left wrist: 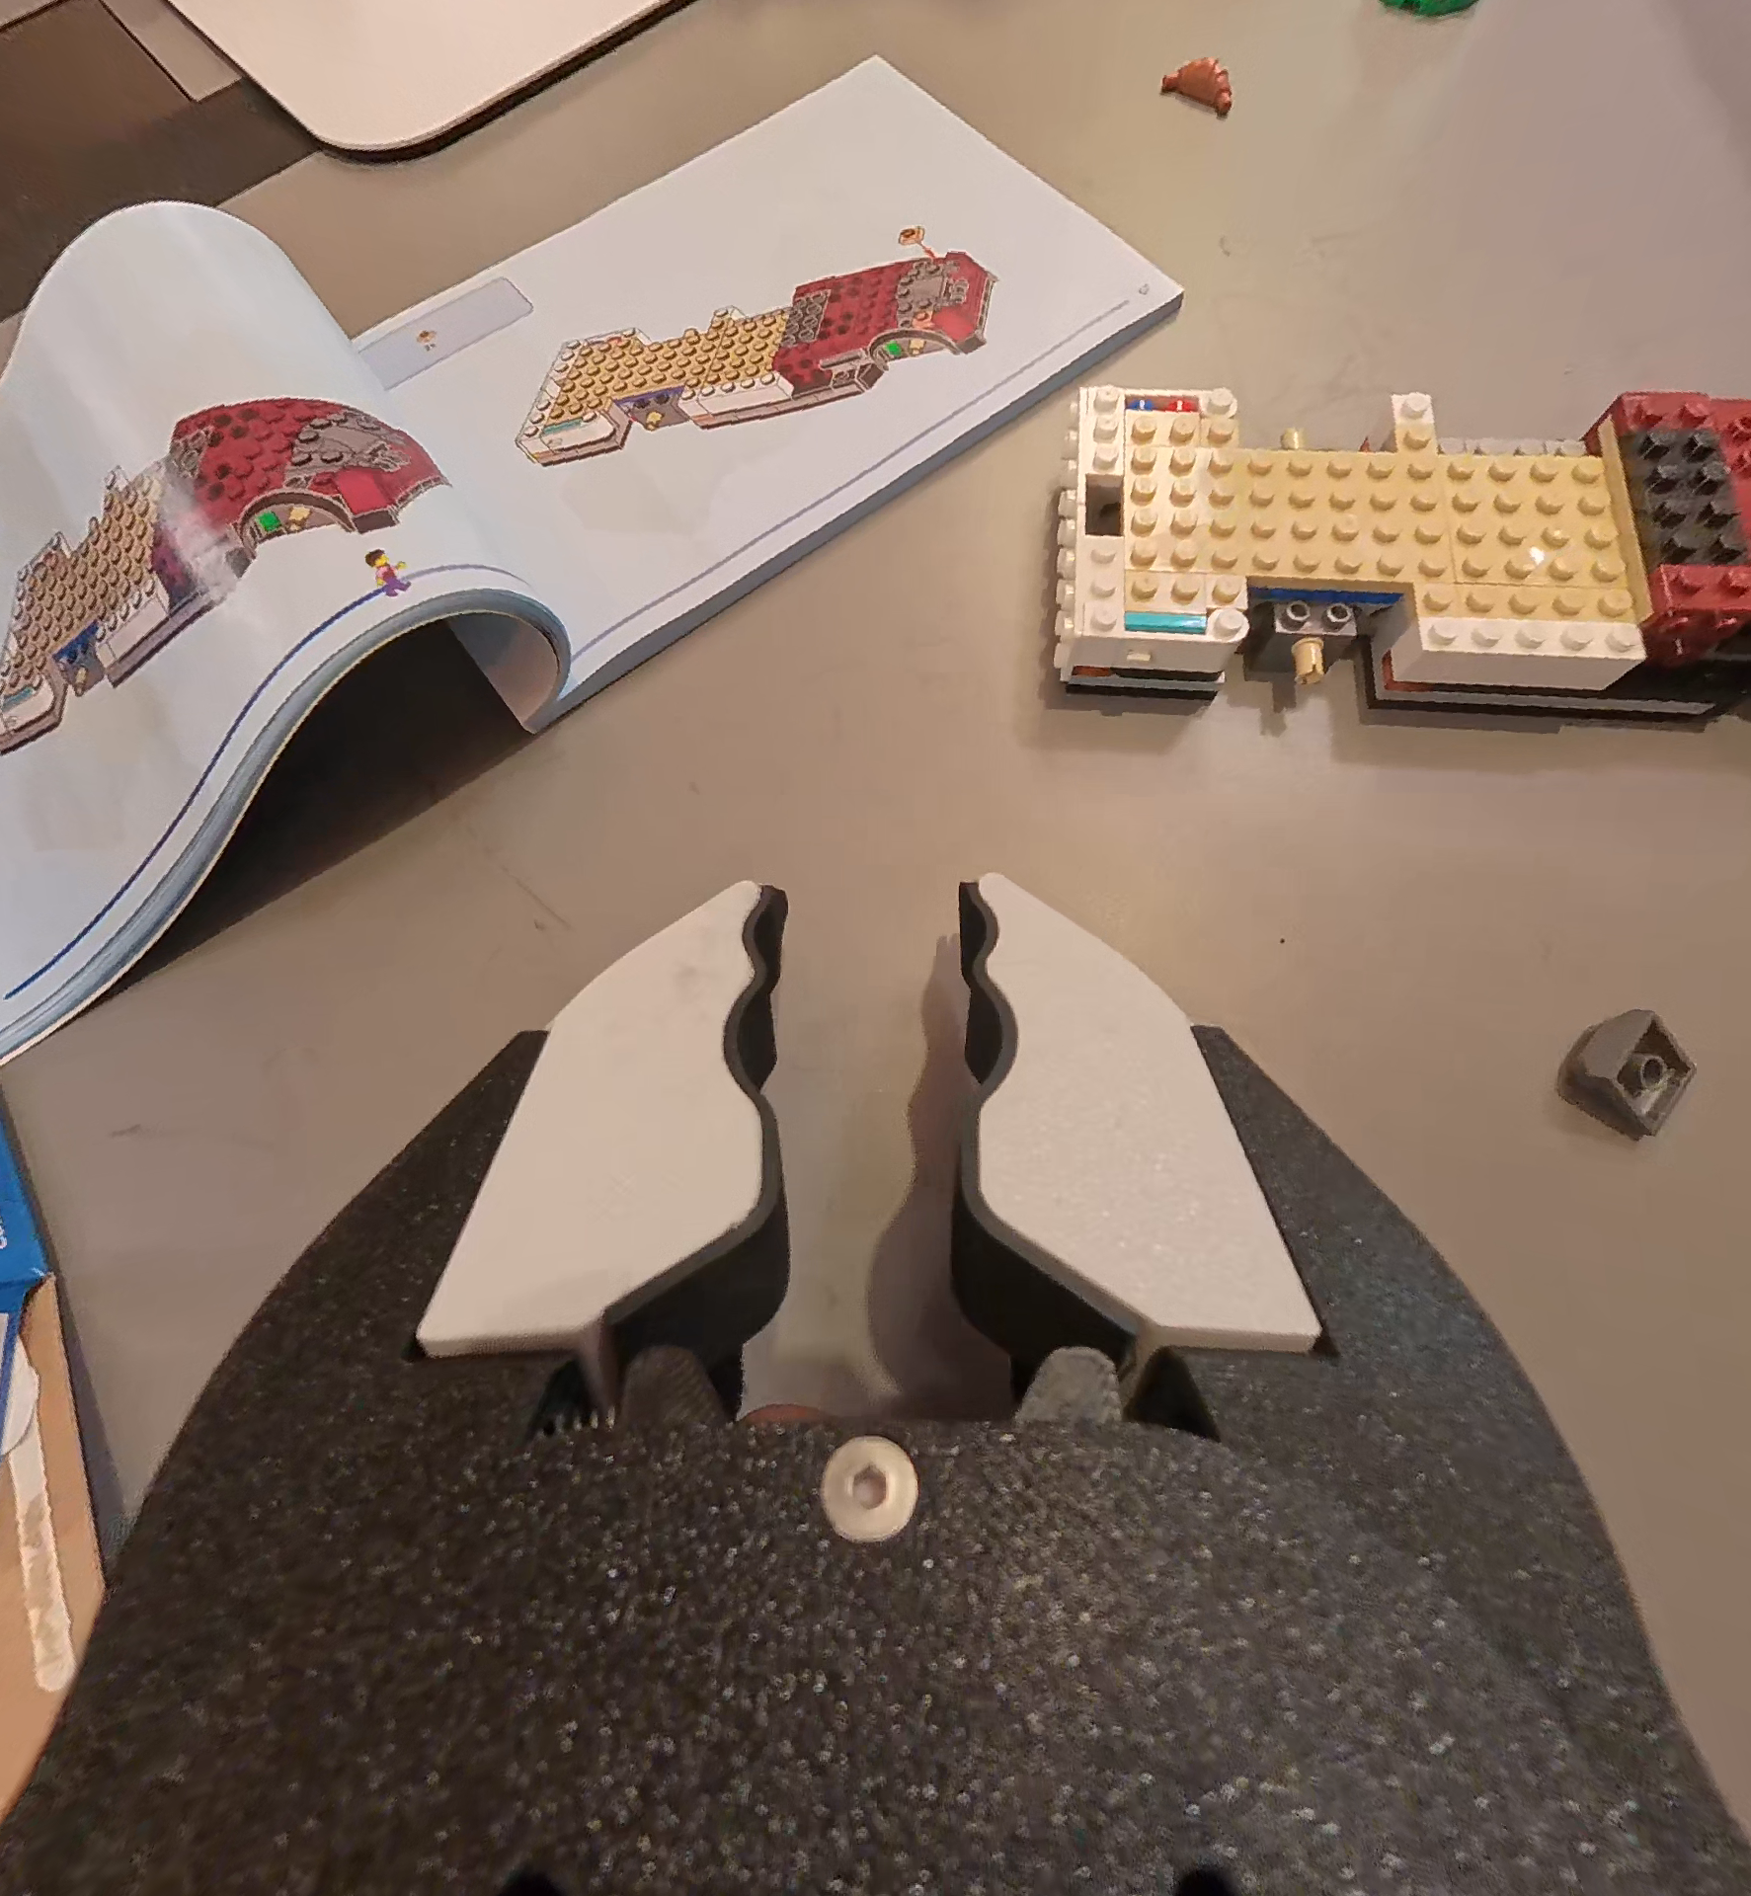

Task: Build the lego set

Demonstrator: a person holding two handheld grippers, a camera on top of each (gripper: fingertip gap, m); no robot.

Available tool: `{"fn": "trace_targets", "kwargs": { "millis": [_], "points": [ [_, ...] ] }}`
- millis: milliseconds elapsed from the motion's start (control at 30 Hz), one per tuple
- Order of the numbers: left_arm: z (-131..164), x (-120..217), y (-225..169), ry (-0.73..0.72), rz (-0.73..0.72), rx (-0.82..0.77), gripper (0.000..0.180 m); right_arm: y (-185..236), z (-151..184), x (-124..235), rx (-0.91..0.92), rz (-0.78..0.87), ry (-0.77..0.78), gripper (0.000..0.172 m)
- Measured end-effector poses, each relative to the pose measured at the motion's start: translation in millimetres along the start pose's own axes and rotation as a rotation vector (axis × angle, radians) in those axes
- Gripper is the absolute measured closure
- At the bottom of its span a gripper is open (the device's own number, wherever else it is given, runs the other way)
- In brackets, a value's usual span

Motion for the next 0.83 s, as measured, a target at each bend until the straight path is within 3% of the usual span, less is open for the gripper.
{"fn": "trace_targets", "kwargs": {
  "millis": [33,500,833],
  "points": [
    [0.0,0.5,0.8,-0.005,0.002,0.008,0.146,-5.3,7.3,-1.0,-0.005,0.005,0.011,0.155],
    [0.1,-4.7,-5.2,0.046,-0.010,-0.050,0.146,-36.1,37.7,-43.1,0.053,-0.048,-0.047,0.155],
    [0.0,-7.8,-5.8,0.072,-0.012,-0.061,0.146,-55.7,58.3,-44.6,0.074,-0.022,-0.041,0.154]
  ]
}}
Point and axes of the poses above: each gripper's, where its closed fingertips meet, x back along the fingers, z out of its underside, y = z × x across the jaws, the point moved 10 cm from there along x, back along the fingers, and after that the axes turned 15 degrees about z, right-handed, at the moved point
